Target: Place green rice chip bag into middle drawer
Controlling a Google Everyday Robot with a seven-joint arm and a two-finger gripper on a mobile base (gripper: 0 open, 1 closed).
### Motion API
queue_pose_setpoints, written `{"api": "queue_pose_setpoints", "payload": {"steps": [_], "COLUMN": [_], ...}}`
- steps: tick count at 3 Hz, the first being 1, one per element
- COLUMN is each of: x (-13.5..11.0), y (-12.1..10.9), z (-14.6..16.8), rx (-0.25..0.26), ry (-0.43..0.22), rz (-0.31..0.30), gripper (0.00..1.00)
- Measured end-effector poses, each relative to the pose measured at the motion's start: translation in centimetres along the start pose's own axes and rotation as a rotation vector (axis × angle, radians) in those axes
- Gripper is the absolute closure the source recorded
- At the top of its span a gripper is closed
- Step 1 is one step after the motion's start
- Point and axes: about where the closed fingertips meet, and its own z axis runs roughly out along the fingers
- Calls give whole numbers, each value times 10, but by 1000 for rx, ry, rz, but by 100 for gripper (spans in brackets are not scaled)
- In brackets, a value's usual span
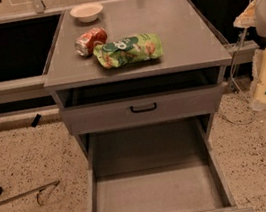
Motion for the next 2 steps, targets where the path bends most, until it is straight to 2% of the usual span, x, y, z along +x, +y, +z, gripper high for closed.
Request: {"api": "queue_pose_setpoints", "payload": {"steps": [1, 2], "x": [0, -12], "y": [0, -11], "z": [0, 10], "rx": [0, 15], "ry": [0, -43], "rz": [0, -11], "gripper": [0, 0]}}
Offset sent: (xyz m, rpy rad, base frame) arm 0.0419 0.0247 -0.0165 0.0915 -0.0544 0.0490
